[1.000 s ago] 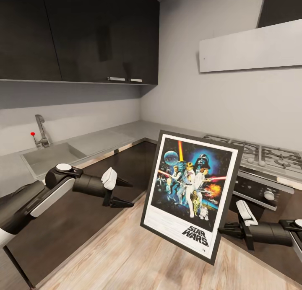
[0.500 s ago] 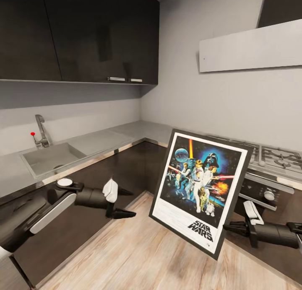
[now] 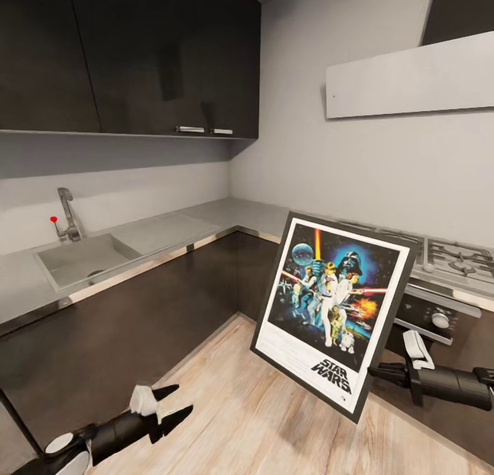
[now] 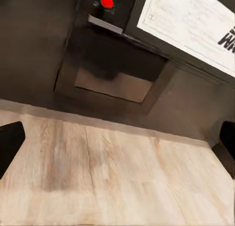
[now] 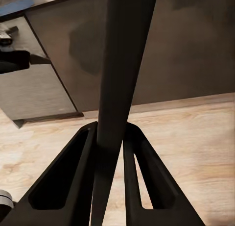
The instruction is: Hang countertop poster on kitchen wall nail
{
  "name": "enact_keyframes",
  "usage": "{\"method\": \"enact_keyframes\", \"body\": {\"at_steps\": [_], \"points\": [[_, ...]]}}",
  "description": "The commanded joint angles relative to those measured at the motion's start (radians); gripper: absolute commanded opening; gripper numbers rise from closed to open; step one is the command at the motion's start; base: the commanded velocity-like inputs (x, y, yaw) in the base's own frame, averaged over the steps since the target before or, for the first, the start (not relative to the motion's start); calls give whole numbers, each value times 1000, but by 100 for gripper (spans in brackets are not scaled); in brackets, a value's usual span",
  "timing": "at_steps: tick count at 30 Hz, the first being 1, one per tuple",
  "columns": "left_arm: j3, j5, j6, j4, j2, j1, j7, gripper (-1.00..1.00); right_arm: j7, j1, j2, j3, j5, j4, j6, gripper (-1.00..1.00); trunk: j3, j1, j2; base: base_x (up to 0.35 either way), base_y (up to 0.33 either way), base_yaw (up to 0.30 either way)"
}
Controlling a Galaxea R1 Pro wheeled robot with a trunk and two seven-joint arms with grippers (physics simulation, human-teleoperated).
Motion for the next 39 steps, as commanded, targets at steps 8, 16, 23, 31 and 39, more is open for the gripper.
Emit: {"method": "enact_keyframes", "body": {"at_steps": [8, 16, 23, 31, 39], "points": [[-8, 195, -188, 301, -127, 85, -1, 100, 2, 0, 1, -1, -3, 0, -23, -100, -1, 0, -1, 0, 0, 0], [-4, 398, -211, 701, -312, 92, -10, 100, -13, 0, 0, 0, -3, 0, -34, -100, -1, 0, -1, 0, 0, 0], [0, 573, -204, 982, -431, 92, -15, 100, -13, 0, 1, 0, -3, 2, -33, -100, -1, 0, -1, 0, 0, 0], [1, 575, -203, 992, -433, 92, -15, 100, -12, 0, 2, 0, -4, 3, -33, -100, -1, 0, -1, -7, 0, 0], [1, 575, -202, 994, -433, 92, -15, 100, -13, 0, 2, 0, -3, 4, -33, -100, -1, 0, -1, -191, 0, 124]]}}
